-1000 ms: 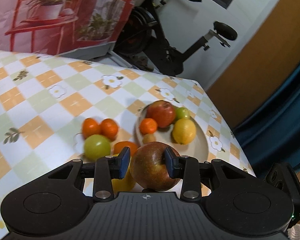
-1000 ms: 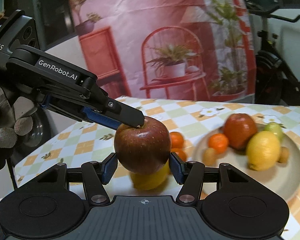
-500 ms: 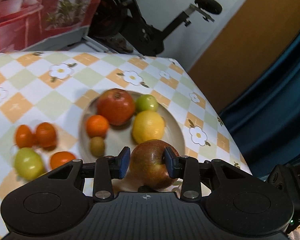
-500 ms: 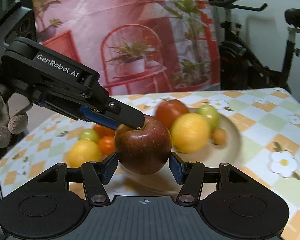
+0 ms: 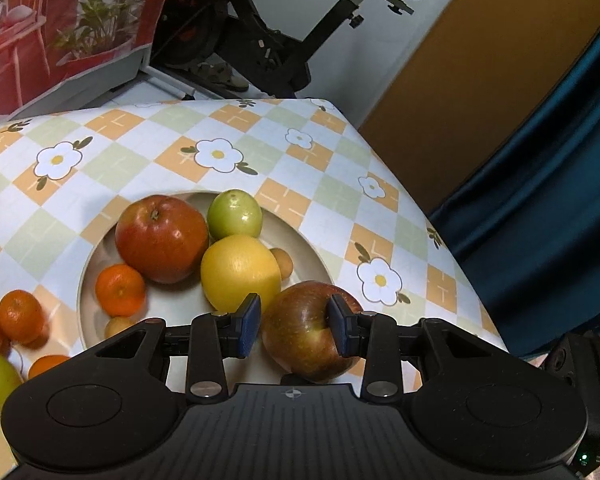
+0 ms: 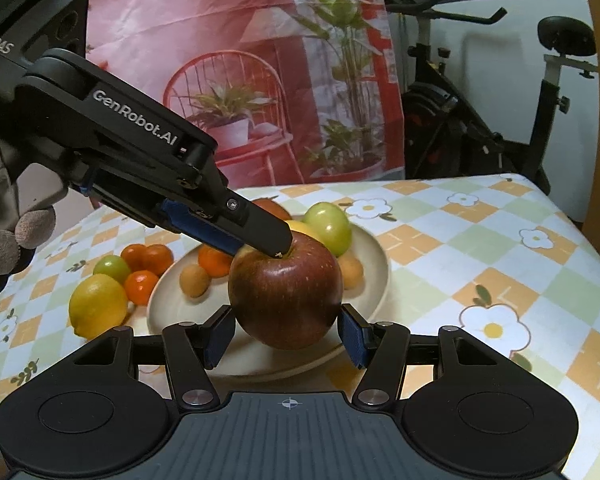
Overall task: Organize fruits
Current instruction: 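Carry the red apple over the beige plate and lower it with both tools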
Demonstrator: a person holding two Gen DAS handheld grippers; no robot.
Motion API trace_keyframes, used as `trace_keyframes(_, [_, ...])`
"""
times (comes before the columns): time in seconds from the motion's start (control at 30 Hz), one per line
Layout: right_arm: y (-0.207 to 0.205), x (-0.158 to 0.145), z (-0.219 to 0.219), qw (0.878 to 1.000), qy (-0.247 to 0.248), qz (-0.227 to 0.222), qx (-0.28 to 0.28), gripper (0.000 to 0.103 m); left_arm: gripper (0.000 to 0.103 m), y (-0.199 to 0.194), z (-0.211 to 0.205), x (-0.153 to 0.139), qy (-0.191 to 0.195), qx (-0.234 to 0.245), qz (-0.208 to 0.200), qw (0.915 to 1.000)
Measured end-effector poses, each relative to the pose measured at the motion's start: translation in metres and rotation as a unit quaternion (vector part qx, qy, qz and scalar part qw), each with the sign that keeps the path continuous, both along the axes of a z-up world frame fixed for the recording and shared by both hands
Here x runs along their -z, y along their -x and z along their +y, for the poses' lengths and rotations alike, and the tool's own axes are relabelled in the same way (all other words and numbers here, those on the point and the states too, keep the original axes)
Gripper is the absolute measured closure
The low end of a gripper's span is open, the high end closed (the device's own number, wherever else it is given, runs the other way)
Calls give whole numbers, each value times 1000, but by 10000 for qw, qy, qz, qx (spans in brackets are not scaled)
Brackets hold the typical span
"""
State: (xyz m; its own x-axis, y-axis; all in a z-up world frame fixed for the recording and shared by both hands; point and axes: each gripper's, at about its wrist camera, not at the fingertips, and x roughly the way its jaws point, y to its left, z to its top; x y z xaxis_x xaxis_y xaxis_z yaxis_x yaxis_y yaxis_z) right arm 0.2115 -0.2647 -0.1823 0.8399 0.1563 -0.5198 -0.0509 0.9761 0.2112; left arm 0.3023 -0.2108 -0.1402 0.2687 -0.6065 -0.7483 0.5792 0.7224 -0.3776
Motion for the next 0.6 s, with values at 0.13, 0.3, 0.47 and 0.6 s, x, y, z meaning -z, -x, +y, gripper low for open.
trace_keyframes(0.13, [2, 0, 0, 9998, 178, -51, -8, 50, 64, -2, -5, 0, -25, -3, 23, 10000])
trace_keyframes(0.3, [3, 1, 2, 9995, 300, -55, 1, 49, 64, -1, -6, -1, -53, 5, 27, 10000])
trace_keyframes(0.47, [4, 0, 4, 9994, 324, -77, -39, 46, 65, 0, -4, 1, -193, 14, 4, 9998])
trace_keyframes(0.6, [4, 0, 7, 9992, 386, -103, -95, 45, 65, 0, 0, 3, -225, -27, 19, 9997])
